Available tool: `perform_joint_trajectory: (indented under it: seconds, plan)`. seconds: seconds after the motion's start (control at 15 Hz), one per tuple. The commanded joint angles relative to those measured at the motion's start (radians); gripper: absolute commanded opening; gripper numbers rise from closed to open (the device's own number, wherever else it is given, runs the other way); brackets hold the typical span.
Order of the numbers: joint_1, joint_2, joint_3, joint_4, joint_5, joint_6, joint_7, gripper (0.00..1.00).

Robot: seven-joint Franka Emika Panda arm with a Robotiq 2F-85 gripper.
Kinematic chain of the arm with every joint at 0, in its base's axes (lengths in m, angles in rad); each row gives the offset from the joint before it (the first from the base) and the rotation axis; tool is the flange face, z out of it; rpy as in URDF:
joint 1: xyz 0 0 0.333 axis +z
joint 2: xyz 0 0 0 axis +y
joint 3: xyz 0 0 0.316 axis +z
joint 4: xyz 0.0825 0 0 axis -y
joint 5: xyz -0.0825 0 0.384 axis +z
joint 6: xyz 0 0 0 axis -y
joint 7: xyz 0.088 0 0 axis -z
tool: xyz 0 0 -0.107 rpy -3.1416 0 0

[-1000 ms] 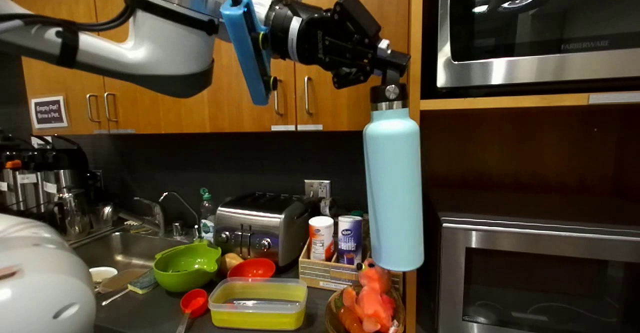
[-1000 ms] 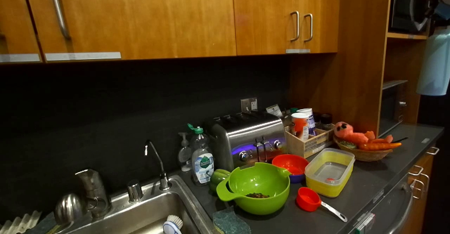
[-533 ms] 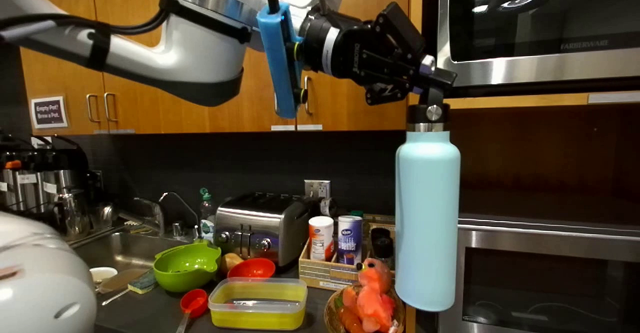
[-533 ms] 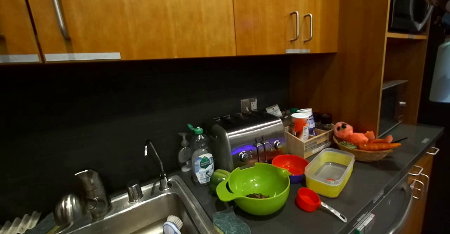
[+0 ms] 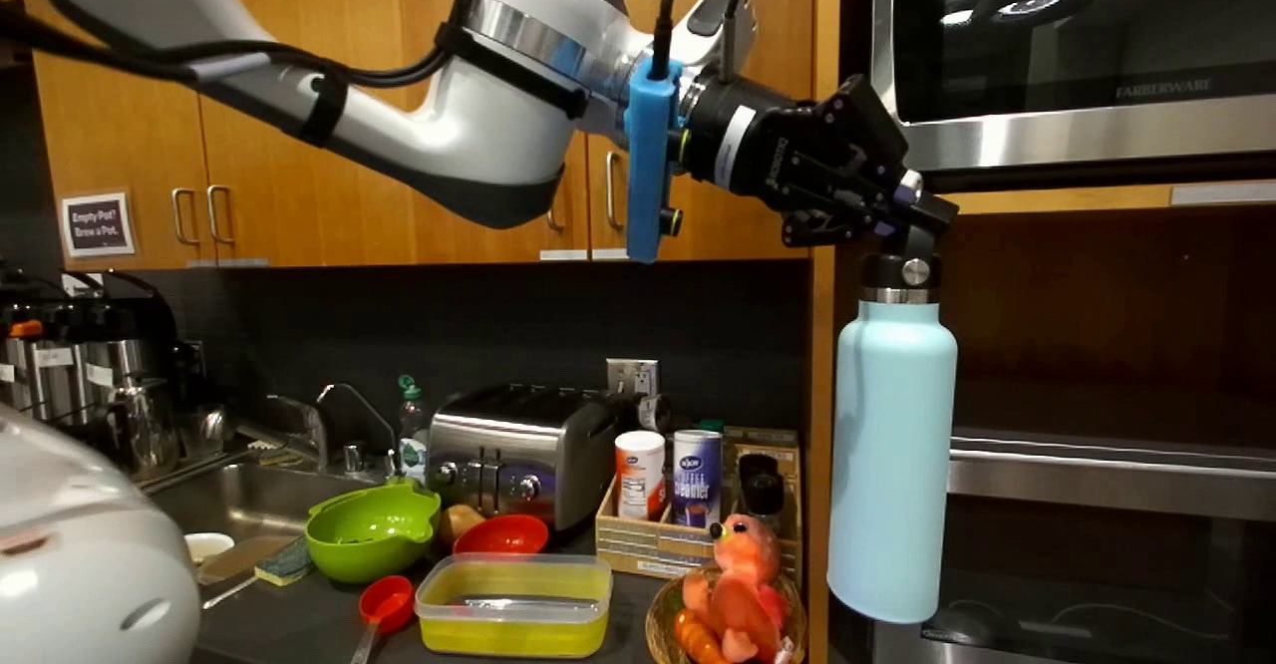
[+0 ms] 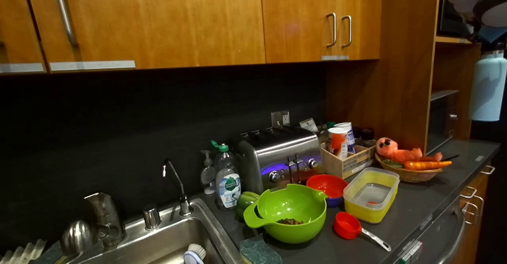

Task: Move the blue bottle to the right

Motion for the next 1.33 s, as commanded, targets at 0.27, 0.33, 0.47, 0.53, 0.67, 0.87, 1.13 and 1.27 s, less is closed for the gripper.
perform_joint_trajectory:
  seconds: [0.27,0.33,0.47,0.53,0.67,0.87,1.13,1.27]
  plan:
    - [-0.02,0.177,-0.004,0.1,0.02,0.129,0.003,0.02]
    - [-0.026,0.186,-0.006,0.103,0.023,0.144,0.004,0.02]
    - [-0.04,0.193,-0.007,0.094,0.022,0.166,0.008,0.02]
    - [-0.048,0.194,-0.009,0.089,0.02,0.178,0.012,0.02]
    - [-0.062,0.193,-0.013,0.077,0.021,0.198,0.017,0.02]
    - [-0.079,0.216,-0.026,0.072,0.029,0.239,0.051,0.02]
    - [-0.102,0.242,-0.056,0.076,0.048,0.307,0.073,0.02]
    - [-0.114,0.258,-0.065,0.082,0.066,0.339,0.071,0.02]
